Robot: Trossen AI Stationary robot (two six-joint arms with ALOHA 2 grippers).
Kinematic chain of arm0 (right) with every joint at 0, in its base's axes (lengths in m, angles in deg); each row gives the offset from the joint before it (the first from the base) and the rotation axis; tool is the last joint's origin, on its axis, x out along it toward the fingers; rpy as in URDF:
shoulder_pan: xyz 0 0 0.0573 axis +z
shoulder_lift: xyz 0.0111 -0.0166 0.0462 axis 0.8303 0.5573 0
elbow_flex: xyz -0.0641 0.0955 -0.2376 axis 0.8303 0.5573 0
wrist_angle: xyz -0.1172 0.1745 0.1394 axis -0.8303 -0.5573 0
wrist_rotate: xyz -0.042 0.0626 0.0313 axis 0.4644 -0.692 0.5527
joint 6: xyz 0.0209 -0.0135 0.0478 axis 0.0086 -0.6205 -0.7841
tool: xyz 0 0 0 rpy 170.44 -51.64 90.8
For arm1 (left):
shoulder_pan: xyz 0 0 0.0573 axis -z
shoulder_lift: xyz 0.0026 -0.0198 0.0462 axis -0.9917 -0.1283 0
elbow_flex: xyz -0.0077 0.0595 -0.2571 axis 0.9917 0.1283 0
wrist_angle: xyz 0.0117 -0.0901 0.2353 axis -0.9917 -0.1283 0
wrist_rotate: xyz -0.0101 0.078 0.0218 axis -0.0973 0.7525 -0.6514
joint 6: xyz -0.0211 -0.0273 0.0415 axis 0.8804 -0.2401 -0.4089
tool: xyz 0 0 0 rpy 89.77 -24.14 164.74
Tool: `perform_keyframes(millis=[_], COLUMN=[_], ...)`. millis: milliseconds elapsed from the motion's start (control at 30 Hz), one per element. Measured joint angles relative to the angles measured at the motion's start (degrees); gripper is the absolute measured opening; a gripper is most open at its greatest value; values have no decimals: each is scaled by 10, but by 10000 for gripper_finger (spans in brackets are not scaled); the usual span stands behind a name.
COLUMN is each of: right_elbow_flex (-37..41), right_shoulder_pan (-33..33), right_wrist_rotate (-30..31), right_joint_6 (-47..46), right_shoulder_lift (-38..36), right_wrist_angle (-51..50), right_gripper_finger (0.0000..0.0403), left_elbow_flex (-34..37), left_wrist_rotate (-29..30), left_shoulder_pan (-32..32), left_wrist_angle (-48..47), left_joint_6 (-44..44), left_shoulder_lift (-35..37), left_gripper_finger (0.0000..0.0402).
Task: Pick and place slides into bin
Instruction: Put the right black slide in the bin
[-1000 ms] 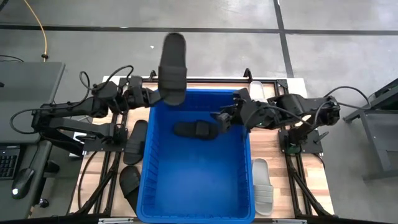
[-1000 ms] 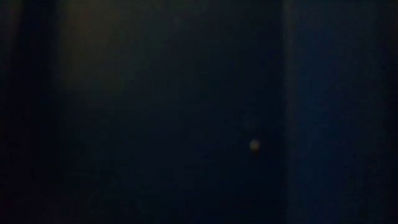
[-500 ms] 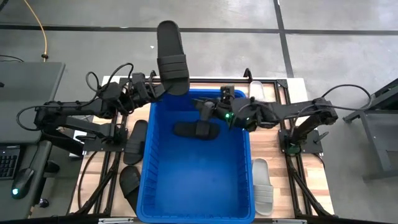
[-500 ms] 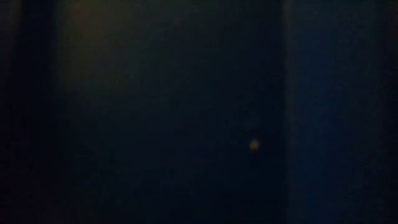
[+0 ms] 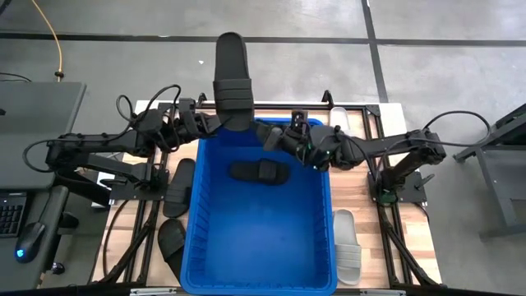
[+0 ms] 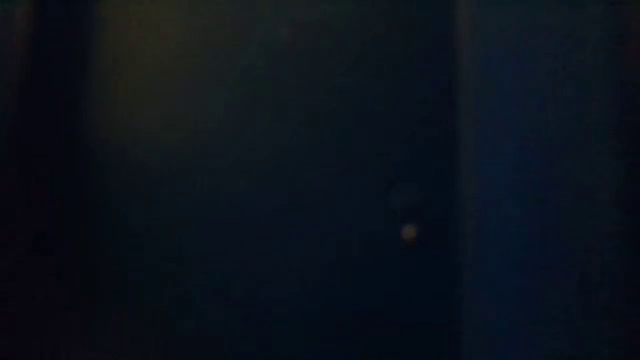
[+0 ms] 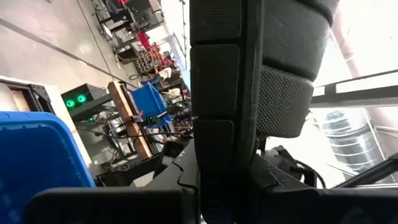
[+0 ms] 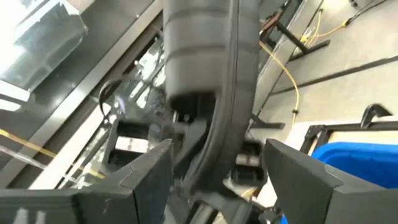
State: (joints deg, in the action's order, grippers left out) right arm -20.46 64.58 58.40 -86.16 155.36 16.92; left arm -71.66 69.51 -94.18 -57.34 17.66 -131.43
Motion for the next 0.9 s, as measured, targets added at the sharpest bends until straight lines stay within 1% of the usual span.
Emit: perform_keyframes(millis=[233, 400, 633, 700, 767, 833, 867, 900], right_elbow_flex=[-2, -1, -1, -1, -1, -1, -1, -1], right_shoulder_pan=[-25, -24, -23, -23, -23, -26, -26, -27], right_wrist_rotate=[-48, -57, -72, -84, -91, -97, -100, -102], right_joint_6=[-32, -42, -45, -45, -42, -42, -37, -32], right_shoulder_lift=[6, 18, 32, 33, 33, 33, 33, 33], right_wrist_angle=[6, 15, 57, 53, 51, 49, 49, 48], right_gripper_finger=[227, 208, 184, 160, 113, 47, 28, 21], left_elbow_flex=[0, 0, 0, 0, 0, 0, -1, -1], left_wrist_rotate=[-12, -11, -5, -5, -5, -5, -5, -5], left_shoulder_pan=[0, -1, -1, -1, -1, -1, -1, -1], left_wrist_angle=[0, 1, 0, 1, 1, 1, 2, 3], left_joint_6=[-1, -9, -15, -16, -16, -18, -18, -19], left_shoulder_lift=[-1, -1, -1, -1, -1, 0, 0, 1], left_gripper_finger=[38, 38, 38, 38, 42, 61, 70, 77])
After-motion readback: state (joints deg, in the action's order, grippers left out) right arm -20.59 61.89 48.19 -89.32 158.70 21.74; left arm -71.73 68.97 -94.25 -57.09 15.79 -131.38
